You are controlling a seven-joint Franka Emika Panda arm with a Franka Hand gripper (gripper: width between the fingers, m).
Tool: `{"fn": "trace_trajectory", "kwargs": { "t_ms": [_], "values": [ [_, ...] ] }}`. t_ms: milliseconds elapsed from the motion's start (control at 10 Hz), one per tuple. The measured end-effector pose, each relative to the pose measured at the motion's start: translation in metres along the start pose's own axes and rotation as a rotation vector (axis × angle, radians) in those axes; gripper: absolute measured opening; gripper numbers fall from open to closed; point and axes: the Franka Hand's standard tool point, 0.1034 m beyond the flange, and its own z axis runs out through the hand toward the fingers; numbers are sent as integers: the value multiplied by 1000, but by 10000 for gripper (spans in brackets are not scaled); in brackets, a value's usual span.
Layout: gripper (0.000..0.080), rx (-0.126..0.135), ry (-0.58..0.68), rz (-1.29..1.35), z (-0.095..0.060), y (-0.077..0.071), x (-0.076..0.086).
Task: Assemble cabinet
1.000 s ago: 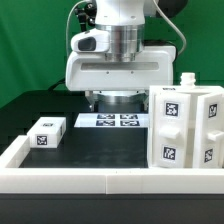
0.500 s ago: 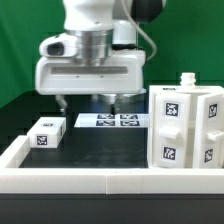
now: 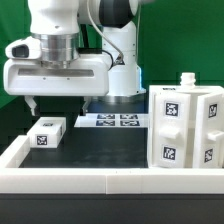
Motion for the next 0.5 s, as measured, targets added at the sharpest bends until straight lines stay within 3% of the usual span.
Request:
{"fn": "trace_trajectory", "kwargs": {
  "t_ms": [200, 500],
  "values": [
    [797, -7, 0, -23, 4, 15, -3],
    [797, -11, -9, -36, 13, 17, -7]
  ]
}}
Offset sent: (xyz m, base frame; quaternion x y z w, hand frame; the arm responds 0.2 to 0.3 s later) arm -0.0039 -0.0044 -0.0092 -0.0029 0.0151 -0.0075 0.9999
